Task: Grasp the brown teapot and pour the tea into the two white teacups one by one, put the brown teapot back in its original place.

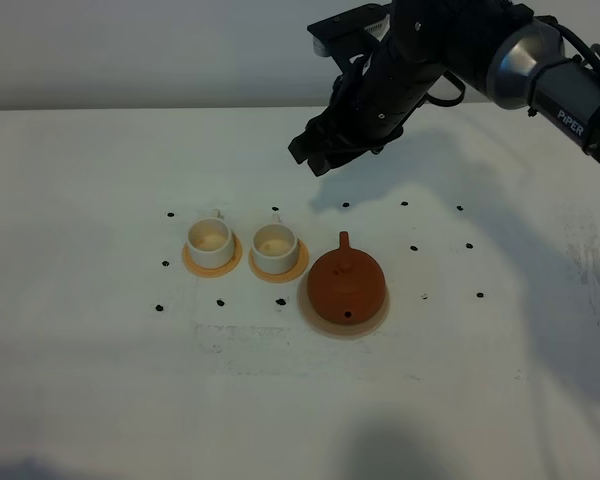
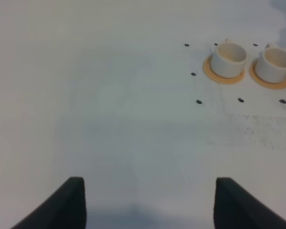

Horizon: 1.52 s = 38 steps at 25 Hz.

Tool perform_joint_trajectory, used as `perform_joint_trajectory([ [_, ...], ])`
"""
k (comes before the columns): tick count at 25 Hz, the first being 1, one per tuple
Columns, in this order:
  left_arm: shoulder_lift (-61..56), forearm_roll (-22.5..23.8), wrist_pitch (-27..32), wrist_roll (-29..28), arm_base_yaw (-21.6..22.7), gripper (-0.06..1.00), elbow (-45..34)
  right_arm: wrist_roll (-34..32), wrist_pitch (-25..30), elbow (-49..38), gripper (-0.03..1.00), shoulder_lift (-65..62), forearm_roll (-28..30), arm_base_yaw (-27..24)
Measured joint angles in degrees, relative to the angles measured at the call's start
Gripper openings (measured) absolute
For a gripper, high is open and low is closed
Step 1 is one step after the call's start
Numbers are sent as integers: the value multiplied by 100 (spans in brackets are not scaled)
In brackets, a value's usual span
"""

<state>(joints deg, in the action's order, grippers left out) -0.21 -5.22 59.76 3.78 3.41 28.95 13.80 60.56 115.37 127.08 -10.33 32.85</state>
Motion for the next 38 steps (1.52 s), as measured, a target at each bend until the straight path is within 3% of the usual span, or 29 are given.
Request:
perform_joint_trajectory([
  [7,0,0,0,0,0,59,0,-330,-236,0,47,-111,388,-73],
  [15,0,0,0,5,0,59,0,-554,-708,-82,47,-603,440,-252],
  [25,0,0,0,5,0,59,0,-536,-2219,-2118,47,-1711,398,-334],
  [31,0,0,0,5,0,59,0,-565,-2283,-2500,47,-1563,415,-317],
  [38,0,0,0,5,0,59,0,-620,-2410,-2500,47,-1250,511,86],
])
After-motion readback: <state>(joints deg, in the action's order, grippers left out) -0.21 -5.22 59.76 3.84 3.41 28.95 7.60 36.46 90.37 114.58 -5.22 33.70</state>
